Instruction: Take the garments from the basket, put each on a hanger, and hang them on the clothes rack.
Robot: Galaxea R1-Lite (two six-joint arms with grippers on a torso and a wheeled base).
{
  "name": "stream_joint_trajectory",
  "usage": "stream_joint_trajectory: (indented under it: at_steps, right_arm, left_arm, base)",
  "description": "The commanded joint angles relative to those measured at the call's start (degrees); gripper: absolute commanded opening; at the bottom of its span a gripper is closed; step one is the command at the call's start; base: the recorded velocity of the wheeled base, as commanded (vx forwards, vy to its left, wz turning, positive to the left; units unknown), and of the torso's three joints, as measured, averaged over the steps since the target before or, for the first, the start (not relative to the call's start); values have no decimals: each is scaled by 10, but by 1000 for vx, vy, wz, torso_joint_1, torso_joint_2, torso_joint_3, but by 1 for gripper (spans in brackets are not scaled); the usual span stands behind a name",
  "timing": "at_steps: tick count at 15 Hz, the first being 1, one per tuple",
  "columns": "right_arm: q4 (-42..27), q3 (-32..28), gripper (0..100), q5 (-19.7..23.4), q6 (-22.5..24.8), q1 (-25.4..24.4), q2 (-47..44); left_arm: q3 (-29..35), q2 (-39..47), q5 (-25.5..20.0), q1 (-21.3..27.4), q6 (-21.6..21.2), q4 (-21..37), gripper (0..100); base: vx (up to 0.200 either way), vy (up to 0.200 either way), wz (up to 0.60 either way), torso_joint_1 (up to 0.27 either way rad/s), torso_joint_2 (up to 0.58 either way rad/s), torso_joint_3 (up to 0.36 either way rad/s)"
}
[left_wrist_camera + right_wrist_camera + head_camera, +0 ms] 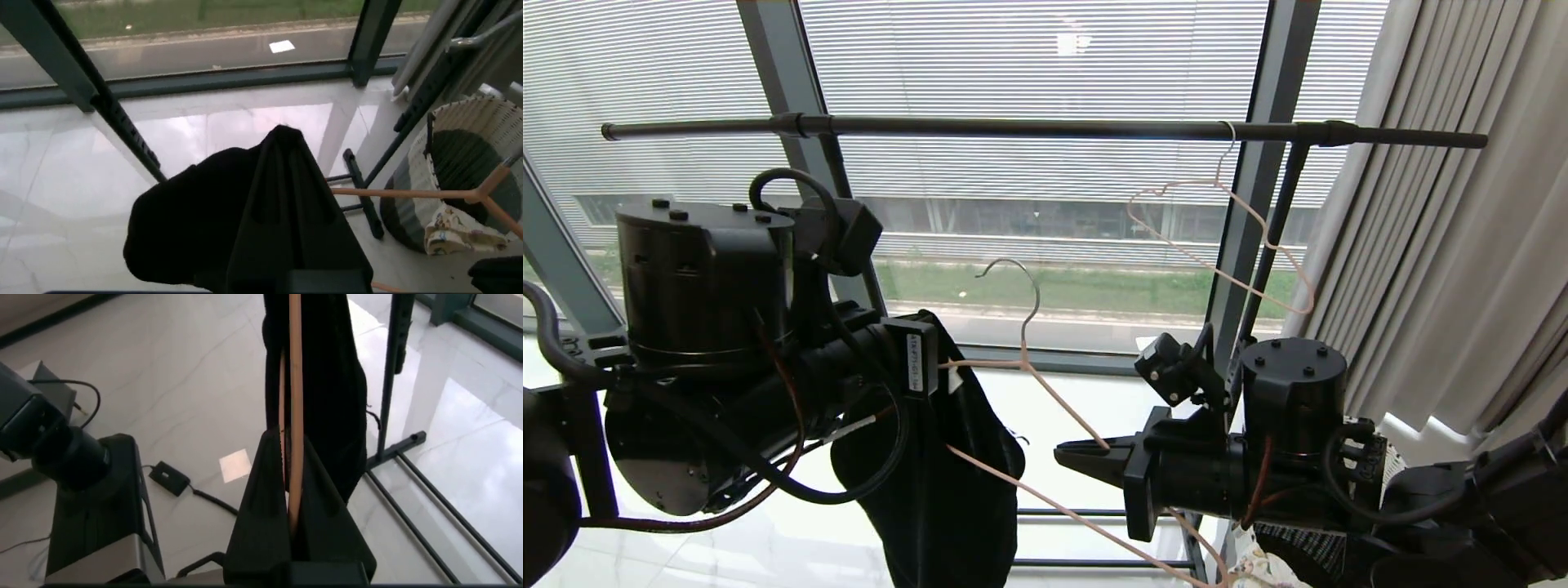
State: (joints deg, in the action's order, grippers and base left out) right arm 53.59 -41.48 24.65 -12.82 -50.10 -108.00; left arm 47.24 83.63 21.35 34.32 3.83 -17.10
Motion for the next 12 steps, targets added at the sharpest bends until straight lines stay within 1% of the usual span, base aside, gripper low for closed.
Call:
stream_joint_trajectory:
  at_steps: [1, 3, 6, 8, 10, 12]
  right_arm:
    - [12, 0, 0, -13, -11, 10, 5]
    - [19, 1, 0, -14, -22, 15, 27]
    - [19, 17, 0, -14, -21, 15, 46]
    - [19, 16, 0, -14, -21, 16, 48]
    - [19, 6, 0, -14, -22, 18, 42]
    - [19, -2, 0, -10, -22, 7, 36]
  left_arm:
    - [15, 0, 26, -37, -2, 0, 0]
    - [22, -3, 27, -62, -7, 0, 0]
    - [31, 2, 28, -65, -12, -1, 0]
    - [33, 1, 28, -62, -12, 0, 0]
    - [33, -2, 28, -43, -10, 0, 0]
    - [35, 0, 28, -17, -9, 0, 0]
  base:
    - [0, 0, 0, 0, 0, 0]
    - [0, 0, 0, 0, 0, 0]
    - [0, 0, 0, 0, 0, 0]
    - [0, 0, 0, 0, 0, 0]
    - [0, 0, 0, 0, 0, 0]
    - [0, 0, 0, 0, 0, 0]
